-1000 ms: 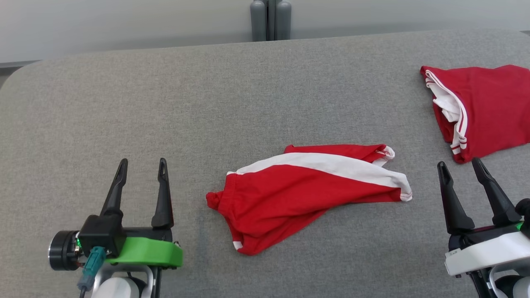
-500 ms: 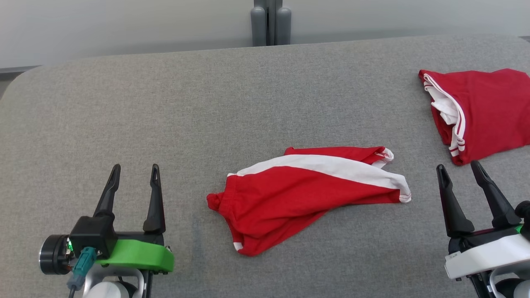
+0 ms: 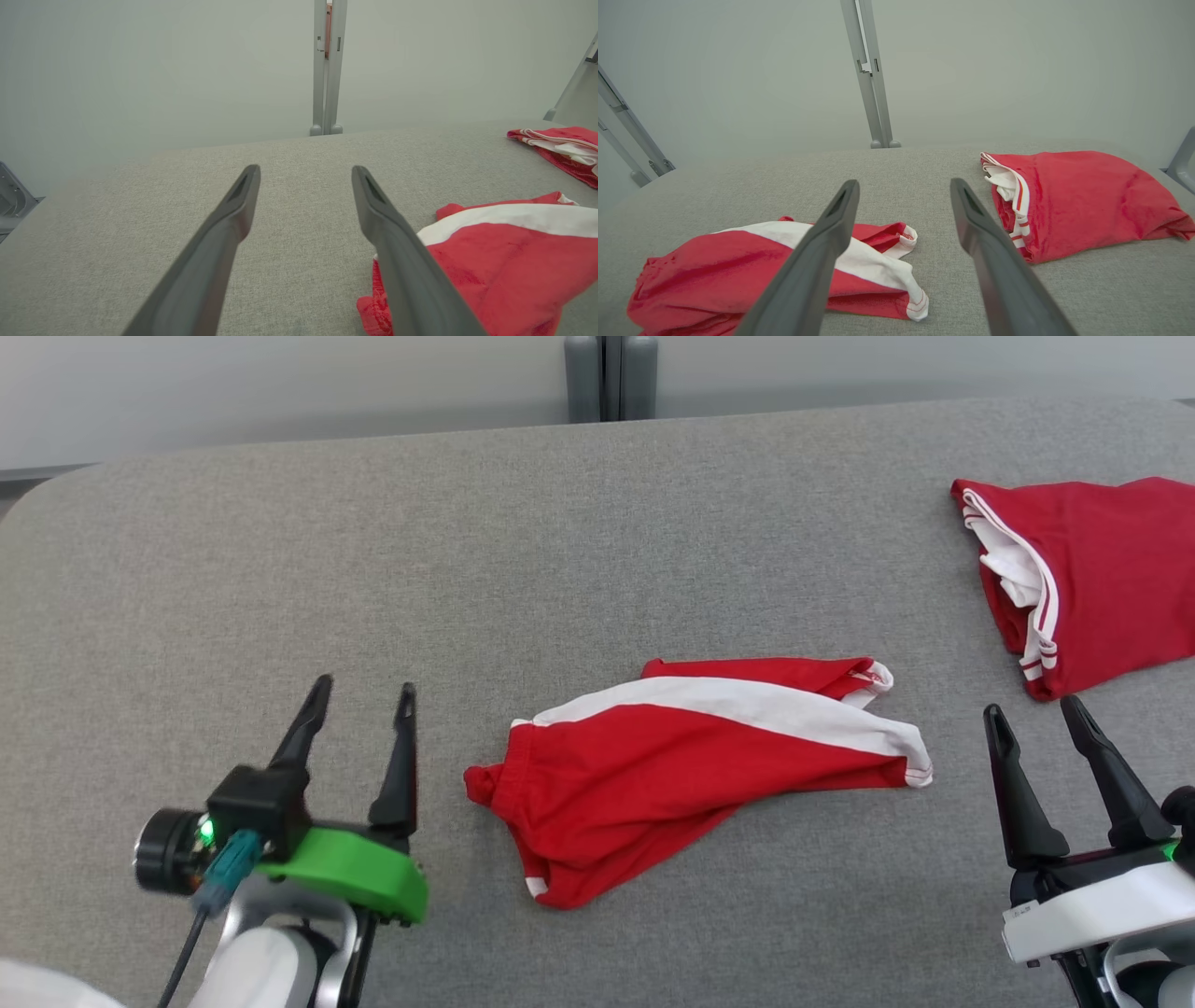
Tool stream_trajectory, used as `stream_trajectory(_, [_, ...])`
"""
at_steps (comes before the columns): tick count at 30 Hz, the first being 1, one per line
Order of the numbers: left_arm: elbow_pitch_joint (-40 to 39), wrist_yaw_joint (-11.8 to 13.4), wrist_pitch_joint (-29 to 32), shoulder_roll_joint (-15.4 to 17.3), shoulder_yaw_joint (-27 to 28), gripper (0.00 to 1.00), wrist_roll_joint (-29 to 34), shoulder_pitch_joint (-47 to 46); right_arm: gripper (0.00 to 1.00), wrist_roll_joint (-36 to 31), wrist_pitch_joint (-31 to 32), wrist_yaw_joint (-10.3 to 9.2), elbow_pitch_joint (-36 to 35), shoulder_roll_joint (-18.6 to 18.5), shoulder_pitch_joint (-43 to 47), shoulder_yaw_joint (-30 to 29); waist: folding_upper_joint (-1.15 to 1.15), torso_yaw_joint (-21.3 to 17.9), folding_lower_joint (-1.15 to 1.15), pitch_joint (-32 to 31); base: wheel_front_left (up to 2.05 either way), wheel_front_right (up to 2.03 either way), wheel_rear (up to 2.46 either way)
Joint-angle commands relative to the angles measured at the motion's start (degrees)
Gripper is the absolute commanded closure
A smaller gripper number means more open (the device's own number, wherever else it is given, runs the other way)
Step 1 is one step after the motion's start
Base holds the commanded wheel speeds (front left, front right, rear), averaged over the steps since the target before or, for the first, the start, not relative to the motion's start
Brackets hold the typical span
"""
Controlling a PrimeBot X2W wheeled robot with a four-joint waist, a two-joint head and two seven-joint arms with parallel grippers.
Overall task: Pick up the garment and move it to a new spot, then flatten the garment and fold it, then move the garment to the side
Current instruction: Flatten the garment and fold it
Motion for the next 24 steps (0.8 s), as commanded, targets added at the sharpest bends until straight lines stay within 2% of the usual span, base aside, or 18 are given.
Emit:
stream_trajectory(1, [0.3, -1.3, 1.9, -0.3, -1.1, 0.00, -0.5, -2.5, 0.00, 0.4, -0.1, 0.00, -0.1, -0.2, -0.8, 0.1, 0.00, 0.0, 0.00, 0.8, 0.00, 0.00, 0.00])
stream_trajectory(6, [4.4, -6.2, 11.5, -2.4, -5.9, 0.00, -2.9, -9.9, 0.00, 0.6, -0.3, 0.00, 0.4, -0.5, -1.7, 0.7, 0.00, -0.4, 0.00, 2.1, 0.00, 0.00, 0.00])
stream_trajectory(12, [14.6, -10.9, 19.8, -4.8, -9.9, 0.00, -5.6, -16.3, 0.00, 1.0, -0.8, 0.00, 1.3, -0.6, -2.7, 1.7, 0.00, -1.8, 0.00, 3.4, 0.00, 0.00, 0.00])
stream_trajectory(16, [20.9, -12.7, 22.2, -5.7, -11.6, 0.00, -6.2, -18.5, 0.00, 1.2, -1.1, 0.00, 1.9, -0.7, -3.2, 1.8, 0.00, -2.5, 0.00, 4.0, 0.00, 0.00, 0.00])
stream_trajectory(20, [25.5, -13.4, 21.8, -6.2, -12.3, 0.00, -6.4, -19.8, 0.00, 1.3, -1.4, 0.00, 2.4, -0.4, -3.3, 1.8, 0.00, -2.9, 0.00, 4.4, 0.00, 0.00, 0.00])
stream_trajectory(21, [26.2, -13.5, 21.5, -6.3, -12.4, 0.04, -6.4, -20.1, 0.00, 1.3, -1.4, 0.00, 2.5, -0.4, -3.4, 1.8, 0.00, -2.9, 0.00, 4.5, 0.00, 0.00, 0.00])
stream_trajectory(22, [27.1, -13.6, 21.0, -6.3, -12.5, 0.14, -6.3, -20.4, 0.00, 1.4, -1.5, 0.00, 2.6, -0.4, -3.5, 1.8, 0.00, -2.9, 0.00, 4.6, 0.00, 0.00, 0.00])
stream_trajectory(24, [28.3, -13.8, 19.9, -6.5, -12.4, 0.60, -6.1, -20.9, 0.00, 1.5, -1.7, 0.00, 2.8, -0.3, -3.6, 1.7, 0.00, -2.9, 0.00, 4.8, 0.00, 0.00, 0.00])
